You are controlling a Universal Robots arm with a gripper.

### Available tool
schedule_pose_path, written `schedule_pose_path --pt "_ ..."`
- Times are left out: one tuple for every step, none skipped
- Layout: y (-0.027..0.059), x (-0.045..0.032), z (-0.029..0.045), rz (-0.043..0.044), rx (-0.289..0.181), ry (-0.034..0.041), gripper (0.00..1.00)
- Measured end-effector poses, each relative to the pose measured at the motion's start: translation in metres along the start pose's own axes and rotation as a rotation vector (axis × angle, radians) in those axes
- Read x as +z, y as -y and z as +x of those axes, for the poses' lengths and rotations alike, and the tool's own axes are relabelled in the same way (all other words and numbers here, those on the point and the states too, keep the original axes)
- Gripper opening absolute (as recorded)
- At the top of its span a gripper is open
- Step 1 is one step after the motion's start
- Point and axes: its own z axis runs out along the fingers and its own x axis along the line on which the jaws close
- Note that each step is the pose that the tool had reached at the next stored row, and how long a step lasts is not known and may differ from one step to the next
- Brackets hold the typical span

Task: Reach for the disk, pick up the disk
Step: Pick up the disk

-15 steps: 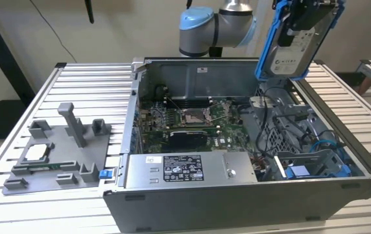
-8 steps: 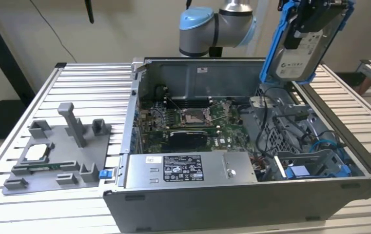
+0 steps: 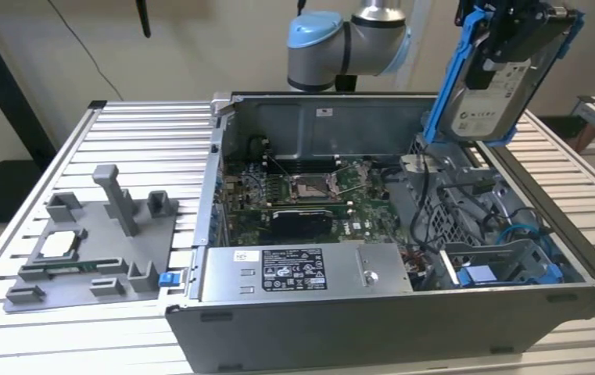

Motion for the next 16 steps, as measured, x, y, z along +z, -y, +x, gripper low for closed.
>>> schedule_pose_path --pt "0.0002 -0.0006 0.0026 -0.0002 0.0 -0.0013 0.0" --pt "0.0004 -0.001 0.0051 -0.0004 0.0 -0.0021 0.0" --pt "0.0003 -0.0009 0.0083 -0.0004 0.0 -0.0016 0.0" --pt "0.0003 -0.0012 0.0113 -0.0005 0.0 -0.0017 0.0" --pt "0.0004 -0.0016 0.0142 -0.0006 0.0 -0.0022 0.0" --pt "0.0004 -0.0018 0.0173 -0.0007 0.0 -0.0022 0.0" --pt "0.0003 -0.0019 0.0205 -0.0007 0.0 -0.002 0.0" --pt "0.0003 -0.0023 0.0234 -0.0008 0.0 -0.0021 0.0" --pt "0.0004 -0.0028 0.0264 -0.0009 0.0 -0.0025 0.0" --pt "0.0003 -0.003 0.0291 -0.0011 0.0 -0.0023 0.0" --pt "0.0003 -0.0033 0.0322 -0.0012 0.0 -0.002 0.0" --pt "0.0004 -0.004 0.0347 -0.0014 0.0 -0.0025 0.0" --pt "0.0003 -0.0044 0.0374 -0.0016 0.0 -0.0024 0.0" --pt "0.0002 -0.0048 0.0401 -0.0017 0.0 -0.0021 0.0" --pt "0.0003 -0.0055 0.0424 -0.0019 0.0 -0.0025 0.0" --pt "0.0003 -0.0061 0.0445 -0.002 0.0 -0.0024 0.0"
